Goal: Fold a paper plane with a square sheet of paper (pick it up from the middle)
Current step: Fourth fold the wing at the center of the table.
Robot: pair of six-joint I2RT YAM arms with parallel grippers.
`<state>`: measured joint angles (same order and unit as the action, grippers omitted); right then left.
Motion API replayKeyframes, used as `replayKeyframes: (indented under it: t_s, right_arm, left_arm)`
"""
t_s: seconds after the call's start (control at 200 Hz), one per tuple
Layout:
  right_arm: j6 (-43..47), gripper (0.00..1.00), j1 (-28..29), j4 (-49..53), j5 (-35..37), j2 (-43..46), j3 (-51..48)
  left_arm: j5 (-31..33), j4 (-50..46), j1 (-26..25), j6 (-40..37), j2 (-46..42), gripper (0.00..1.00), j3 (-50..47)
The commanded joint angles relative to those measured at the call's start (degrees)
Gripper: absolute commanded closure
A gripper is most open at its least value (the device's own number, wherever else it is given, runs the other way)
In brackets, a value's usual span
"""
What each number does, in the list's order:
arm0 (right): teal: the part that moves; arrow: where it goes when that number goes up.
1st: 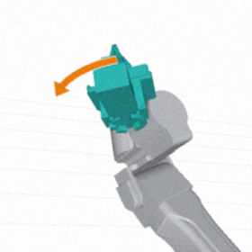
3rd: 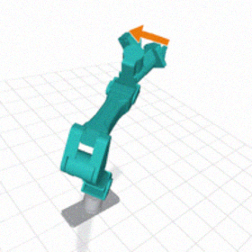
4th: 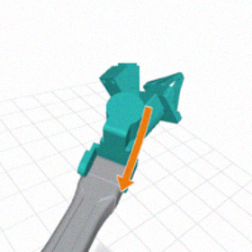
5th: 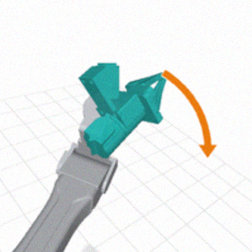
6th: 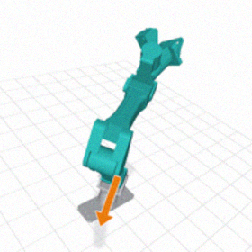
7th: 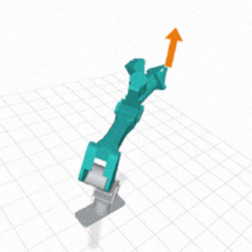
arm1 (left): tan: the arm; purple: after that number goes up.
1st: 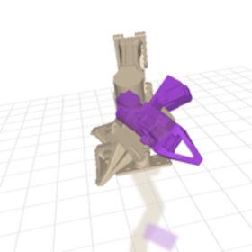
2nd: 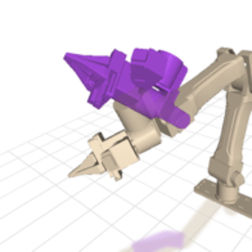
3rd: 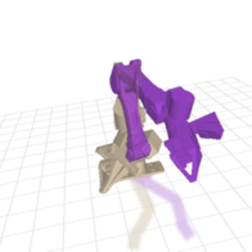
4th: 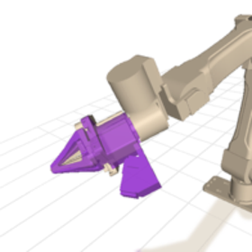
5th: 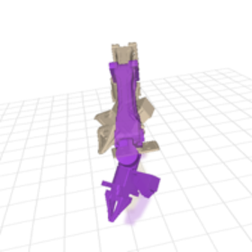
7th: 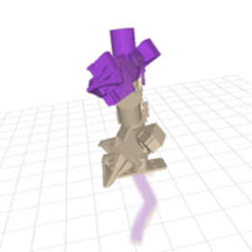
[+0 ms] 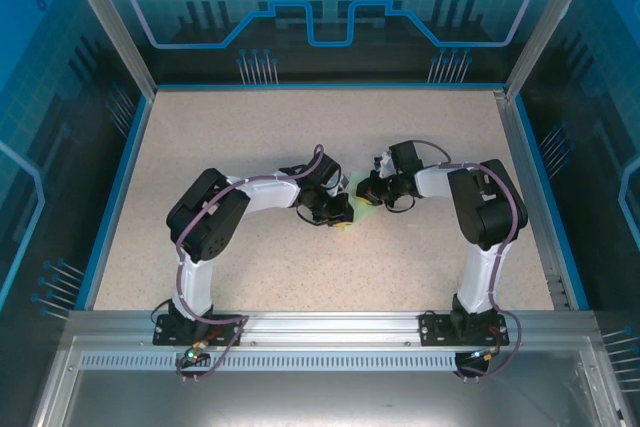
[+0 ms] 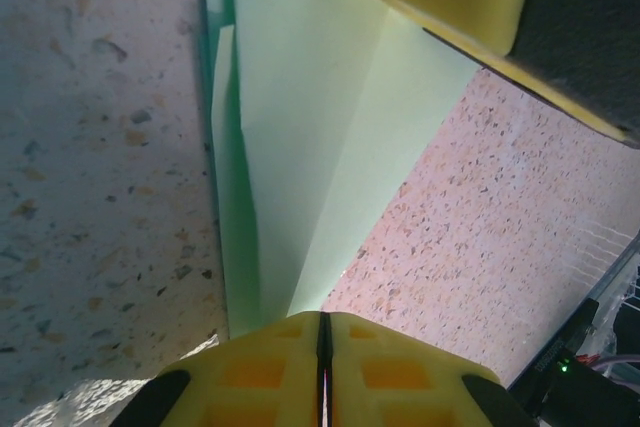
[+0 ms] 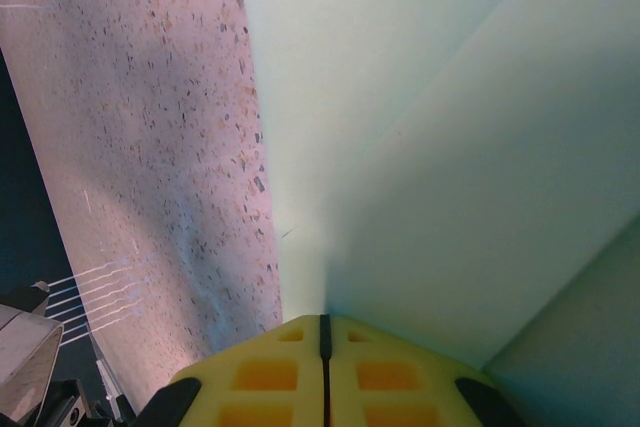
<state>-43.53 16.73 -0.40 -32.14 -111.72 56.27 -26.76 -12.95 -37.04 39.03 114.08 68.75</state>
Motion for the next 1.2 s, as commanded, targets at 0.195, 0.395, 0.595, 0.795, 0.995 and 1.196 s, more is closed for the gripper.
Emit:
replayKeyframes:
  t_s: [0.195, 0.395, 0.595, 0.795, 0.995, 1.196]
  right_arm:
    - [0.74, 0.93, 0.0, 4.85, 6.66, -5.0, -1.61]
    - [0.81, 0.93, 0.05, 4.88, 6.7, -4.99, -1.76]
    - [0.73, 0.93, 0.04, 4.8, 6.71, -5.02, -1.74]
    - [0.73, 0.93, 0.05, 4.76, 6.78, -5.22, -1.78]
    - [0.67, 0.93, 0.03, 4.7, 6.81, -5.44, -1.72]
    - [0.74, 0.93, -0.02, 4.8, 6.92, -5.45, -1.7]
  left_arm:
    - [0.41, -1.72, -0.36, -0.06, 0.7, 0.9, -2.37]
    - [0.81, -2.21, -0.4, -0.24, 0.7, 0.9, -2.94]
    - [1.23, -3.08, -0.54, -0.34, 0.35, 0.9, -4.53]
    - [4.9, -6.82, -1.28, -1.64, -0.26, 0.9, -5.88]
    - [5.76, -9.11, -1.81, -2.7, -1.22, 0.92, -7.25]
    - [3.91, -8.89, -2.07, -2.37, -3.89, 0.92, -11.05]
